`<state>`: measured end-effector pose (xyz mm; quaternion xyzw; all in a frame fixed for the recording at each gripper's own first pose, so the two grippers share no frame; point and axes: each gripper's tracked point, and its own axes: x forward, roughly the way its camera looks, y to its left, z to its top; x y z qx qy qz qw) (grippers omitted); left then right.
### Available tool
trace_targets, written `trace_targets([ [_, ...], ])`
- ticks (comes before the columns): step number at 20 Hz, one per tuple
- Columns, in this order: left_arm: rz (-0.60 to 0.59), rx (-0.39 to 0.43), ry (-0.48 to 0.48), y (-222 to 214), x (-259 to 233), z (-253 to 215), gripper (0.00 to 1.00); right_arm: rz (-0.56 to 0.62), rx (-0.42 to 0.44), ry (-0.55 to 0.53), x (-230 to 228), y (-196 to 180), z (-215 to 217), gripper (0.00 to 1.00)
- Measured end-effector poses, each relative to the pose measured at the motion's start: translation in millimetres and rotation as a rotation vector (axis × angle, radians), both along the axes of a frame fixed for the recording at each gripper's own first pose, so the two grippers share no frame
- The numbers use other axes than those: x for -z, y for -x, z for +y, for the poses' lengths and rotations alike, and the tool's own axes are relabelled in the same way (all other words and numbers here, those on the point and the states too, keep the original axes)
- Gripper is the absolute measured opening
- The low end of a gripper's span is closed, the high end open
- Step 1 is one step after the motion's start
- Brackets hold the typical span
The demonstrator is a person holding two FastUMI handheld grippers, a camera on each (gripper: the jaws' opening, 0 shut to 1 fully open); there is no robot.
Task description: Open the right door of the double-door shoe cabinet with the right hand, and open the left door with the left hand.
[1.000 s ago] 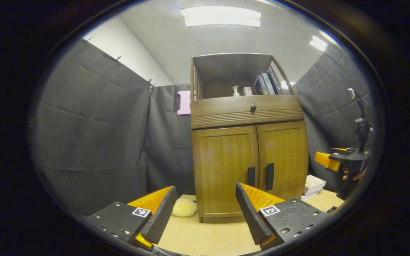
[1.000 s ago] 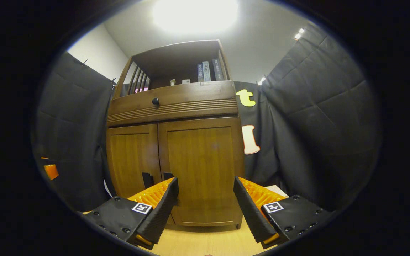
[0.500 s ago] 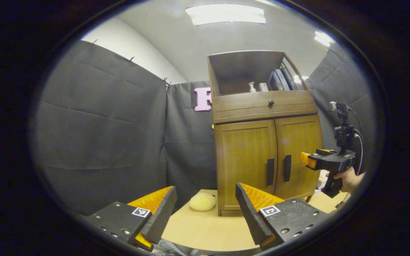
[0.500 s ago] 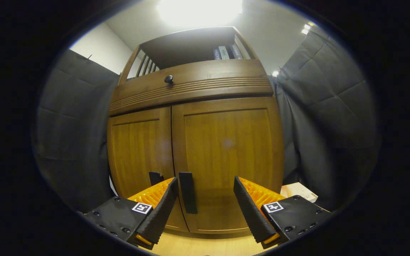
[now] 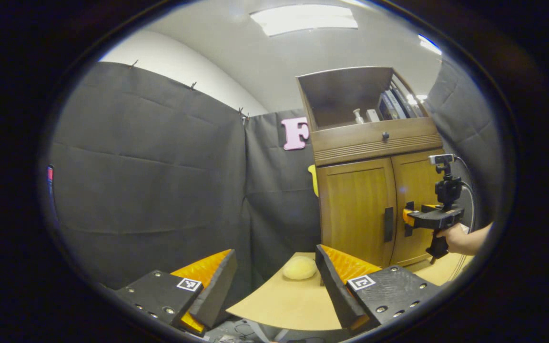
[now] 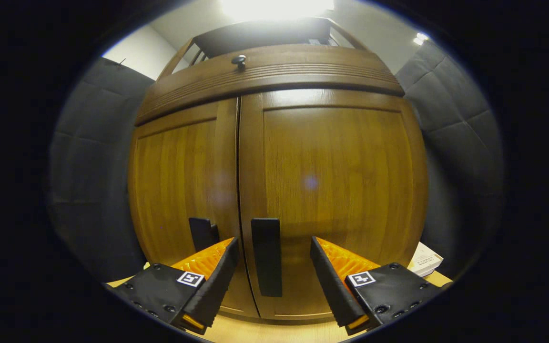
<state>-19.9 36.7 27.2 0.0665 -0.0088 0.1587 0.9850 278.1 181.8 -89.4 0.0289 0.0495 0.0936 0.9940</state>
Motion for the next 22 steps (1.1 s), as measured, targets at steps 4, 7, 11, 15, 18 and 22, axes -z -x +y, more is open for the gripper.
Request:
trace_targets([
  [4, -0.001, -0.025, -0.010, 4.1, -2.5, 2.6, 0.96, 0.036, 0.021, 0.007, 16.1, -11.0, 1.7, 0.67],
  [7, -0.002, -0.036, -0.015, 5.7, -2.4, 3.0, 0.96, 0.035, 0.013, -0.002, 16.2, -13.4, 7.5, 0.51],
  [11, -0.010, -0.022, 0.000, 5.8, -1.8, 3.1, 0.96, 0.070, 0.003, 0.017, 19.7, -11.8, 6.1, 0.25],
  [15, -0.008, 0.007, 0.019, 4.3, -1.9, 0.2, 0.96, 0.088, -0.009, -0.005, 17.0, -1.5, 9.5, 0.14],
  [18, -0.007, 0.031, 0.010, 1.6, -3.7, -1.6, 0.96, 0.082, -0.027, -0.020, 12.1, 7.3, 9.4, 0.13],
  [22, -0.017, 0.075, 0.003, -4.1, -4.0, -4.3, 0.96, 0.076, -0.054, -0.023, 13.8, 32.0, 2.8, 0.13],
])
